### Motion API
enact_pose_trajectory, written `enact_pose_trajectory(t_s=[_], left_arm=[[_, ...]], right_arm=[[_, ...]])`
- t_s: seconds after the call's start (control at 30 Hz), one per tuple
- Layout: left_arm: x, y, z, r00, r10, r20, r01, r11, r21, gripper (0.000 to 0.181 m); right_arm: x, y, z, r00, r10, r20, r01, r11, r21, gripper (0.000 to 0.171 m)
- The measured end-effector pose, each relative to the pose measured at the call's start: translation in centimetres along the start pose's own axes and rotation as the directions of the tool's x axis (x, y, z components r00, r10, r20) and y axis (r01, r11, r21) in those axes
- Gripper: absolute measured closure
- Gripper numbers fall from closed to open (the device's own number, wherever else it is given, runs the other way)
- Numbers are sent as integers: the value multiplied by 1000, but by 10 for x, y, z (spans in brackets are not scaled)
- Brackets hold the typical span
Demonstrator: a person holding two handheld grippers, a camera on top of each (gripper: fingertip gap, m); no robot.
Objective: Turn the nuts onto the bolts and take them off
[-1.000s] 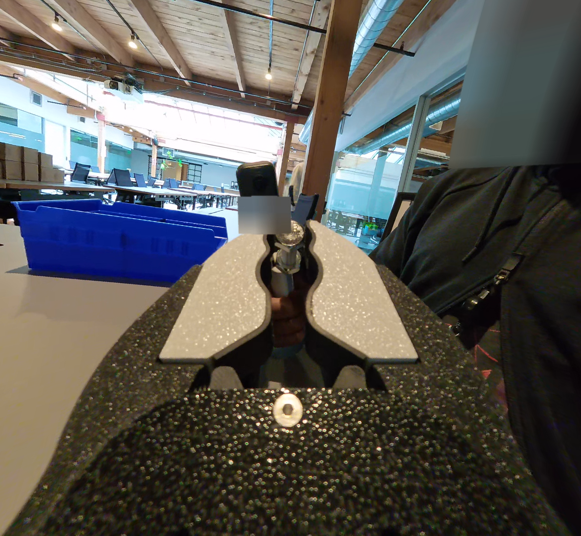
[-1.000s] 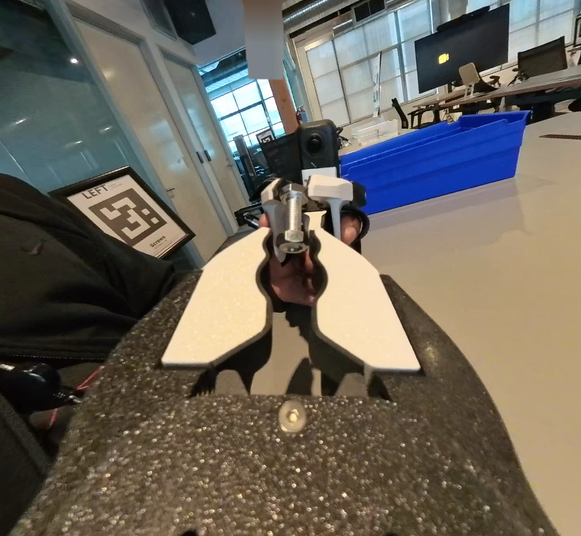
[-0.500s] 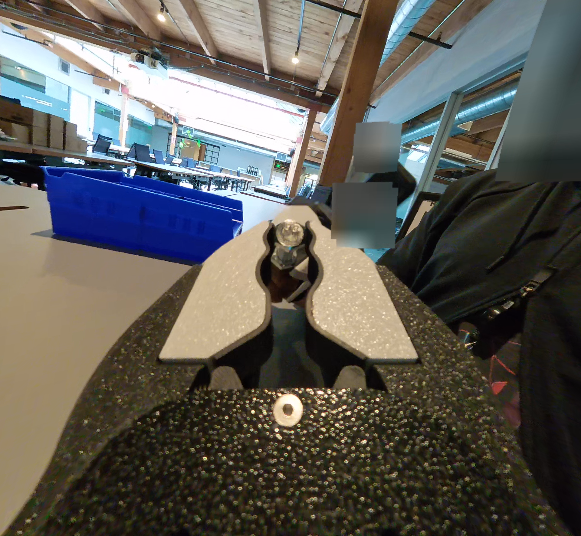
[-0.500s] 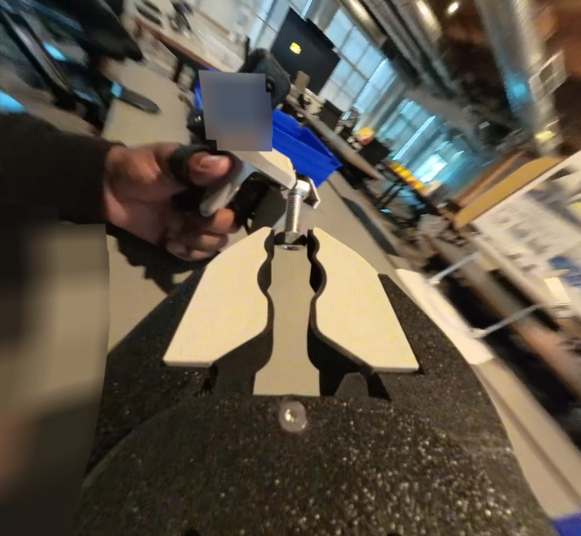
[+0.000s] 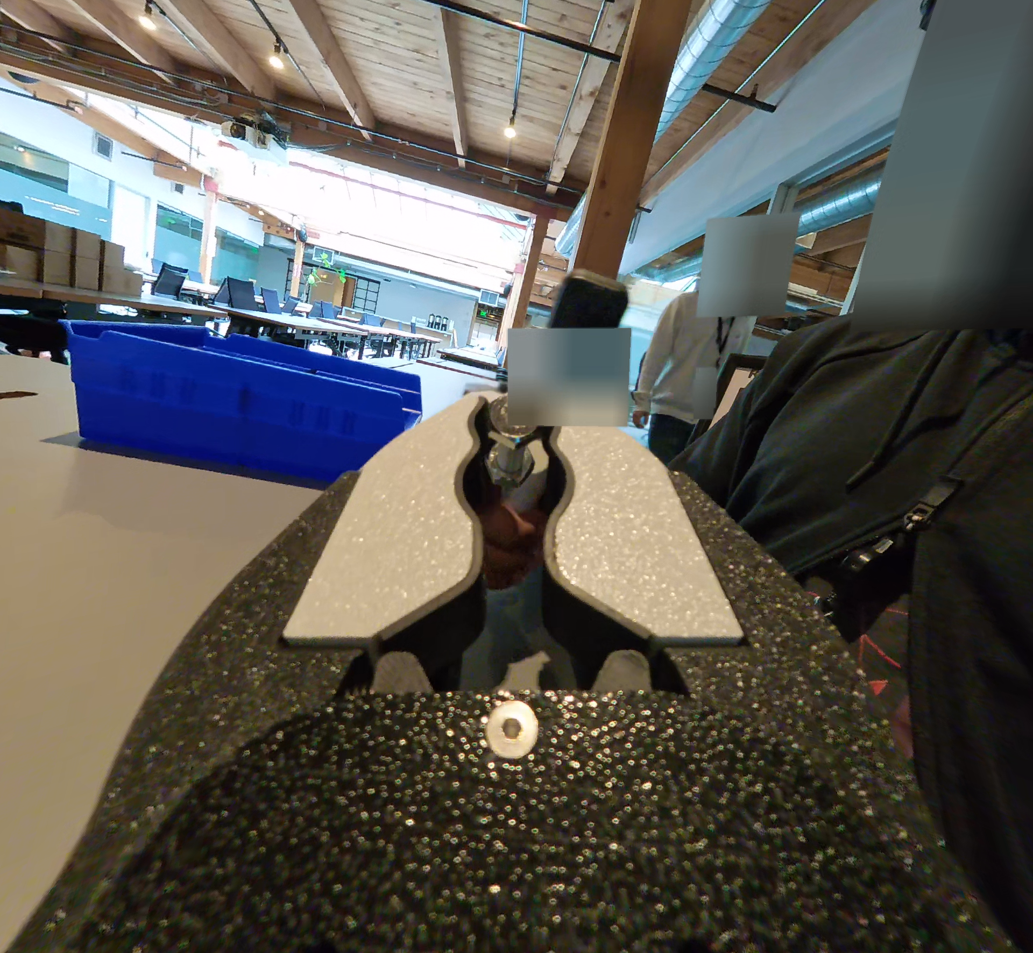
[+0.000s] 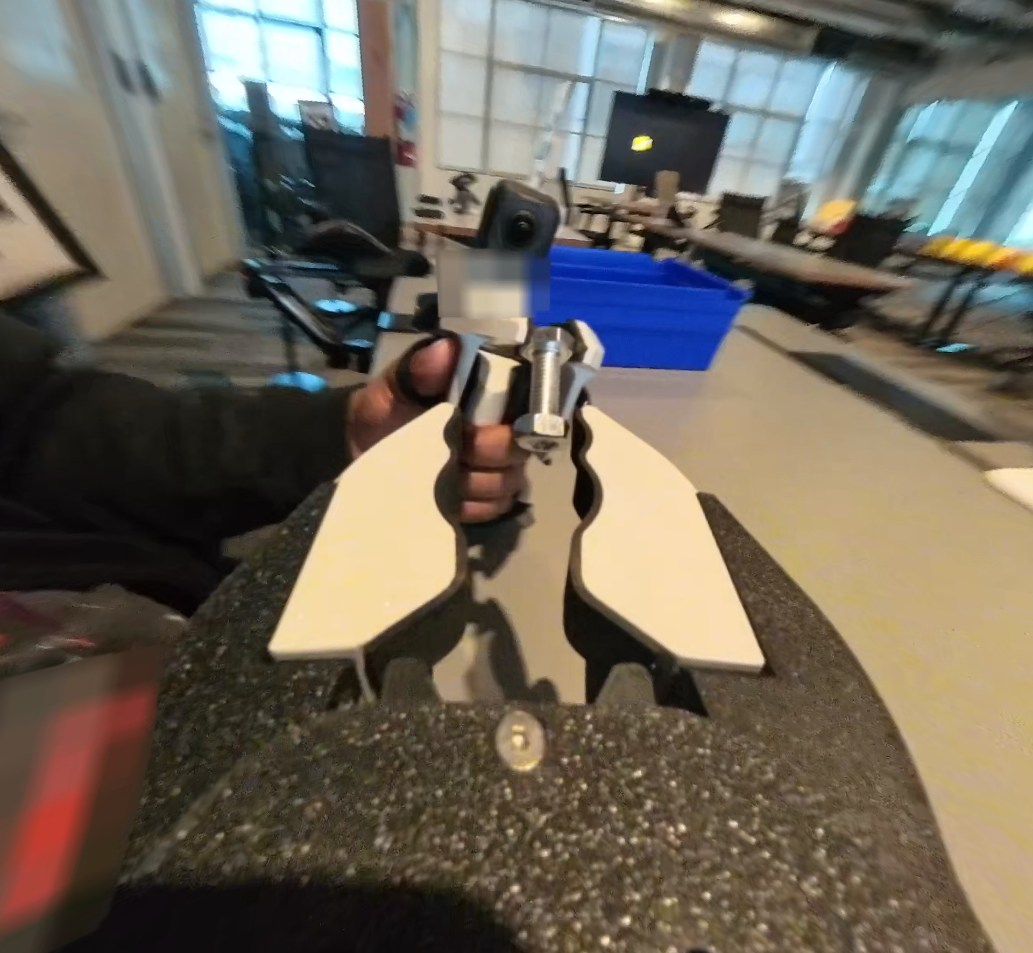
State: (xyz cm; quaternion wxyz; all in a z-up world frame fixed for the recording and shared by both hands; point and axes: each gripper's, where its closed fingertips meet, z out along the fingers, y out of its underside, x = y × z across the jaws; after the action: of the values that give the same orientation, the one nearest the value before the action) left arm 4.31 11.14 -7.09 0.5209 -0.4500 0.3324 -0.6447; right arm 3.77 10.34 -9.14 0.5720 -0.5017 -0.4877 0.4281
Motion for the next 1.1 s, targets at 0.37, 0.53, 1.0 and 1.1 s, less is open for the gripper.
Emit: enact_pose_trajectory(t_s=[0.37, 0.53, 1.0, 1.1], left_arm=[[9, -1, 2, 999, 15, -49, -15, 1000, 7, 164], [7, 0, 3, 999, 14, -39, -15, 1000, -2, 164], [5, -5, -1, 1000, 9, -27, -8, 999, 33, 164], [8, -8, -2, 999, 13, -43, -11, 999, 48, 165]], right_arm=[[-3, -3, -1, 905, 378, 197, -392, 919, 37, 136], [0, -3, -2, 958, 260, 124, -268, 962, 48, 151], [1, -2, 0, 771, -580, -263, 554, 814, -173, 147], [1, -12, -4, 884, -404, -236, 404, 913, -49, 140]])
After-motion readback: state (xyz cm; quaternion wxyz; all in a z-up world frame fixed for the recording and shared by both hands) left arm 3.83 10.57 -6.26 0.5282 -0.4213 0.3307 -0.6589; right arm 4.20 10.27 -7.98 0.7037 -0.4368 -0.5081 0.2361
